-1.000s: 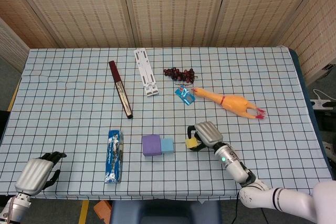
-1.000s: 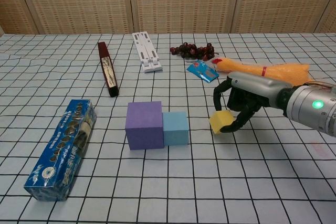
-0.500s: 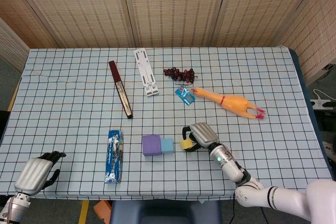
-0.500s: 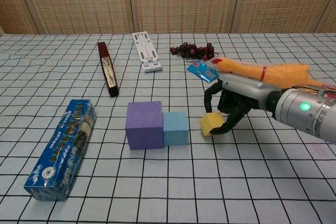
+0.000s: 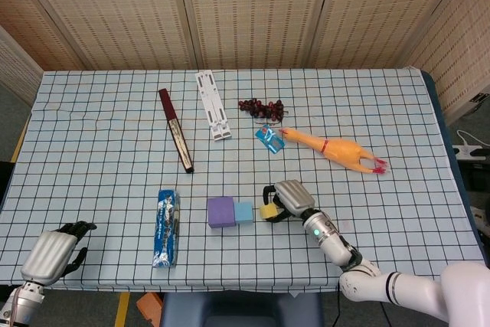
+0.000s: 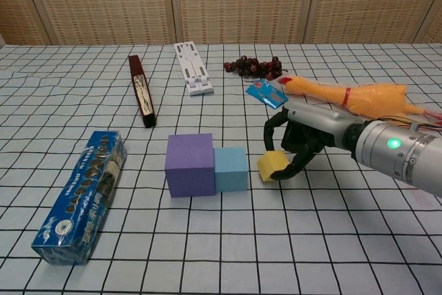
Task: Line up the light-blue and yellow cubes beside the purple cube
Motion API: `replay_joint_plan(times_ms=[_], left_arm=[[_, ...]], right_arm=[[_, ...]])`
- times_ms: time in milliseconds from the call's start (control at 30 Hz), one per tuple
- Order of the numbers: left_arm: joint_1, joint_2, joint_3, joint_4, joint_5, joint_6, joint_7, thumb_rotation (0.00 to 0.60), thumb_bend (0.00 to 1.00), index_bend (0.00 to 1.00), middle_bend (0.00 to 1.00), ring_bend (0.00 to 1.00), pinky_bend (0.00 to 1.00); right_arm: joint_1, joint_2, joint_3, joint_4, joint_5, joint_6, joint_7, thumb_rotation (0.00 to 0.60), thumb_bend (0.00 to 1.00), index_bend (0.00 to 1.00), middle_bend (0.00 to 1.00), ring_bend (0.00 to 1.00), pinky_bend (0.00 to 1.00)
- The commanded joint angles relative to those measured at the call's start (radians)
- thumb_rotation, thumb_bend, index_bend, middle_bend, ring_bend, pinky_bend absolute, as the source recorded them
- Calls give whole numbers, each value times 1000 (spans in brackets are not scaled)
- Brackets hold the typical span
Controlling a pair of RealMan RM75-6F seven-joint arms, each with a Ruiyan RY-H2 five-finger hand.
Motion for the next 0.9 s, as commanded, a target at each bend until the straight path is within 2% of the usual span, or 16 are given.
replay_joint_plan(times_ms=[33,367,633,767,900], left_arm=[[-1,0,0,0,0,-1,-1,600,469,303,318,360,653],[0,1,0,0,2,2,-3,600,469,303,334,361,654],[0,1,1,0,4,1,-1,600,469,303,334,361,654],[0,0,2,-1,4,0,1,600,469,303,334,361,655],[-1,1,1,-2,2,-2,1,600,469,303,334,361,654]], right_arm=[[1,-5,-1,6,0,-3,4,600,45,600,978,901,1000],[1,-27,-10,41,-27,1,39,600,46,594,978,900,1000],[-1,-24,-17,48,-46,4,52,600,46,482,978,901,1000],[-3,-16,-20,48,-56,7,63,600,45,379,977,901,1000],[-6,-2,-22,39,-63,9,70,600,46,330,978,901,1000]])
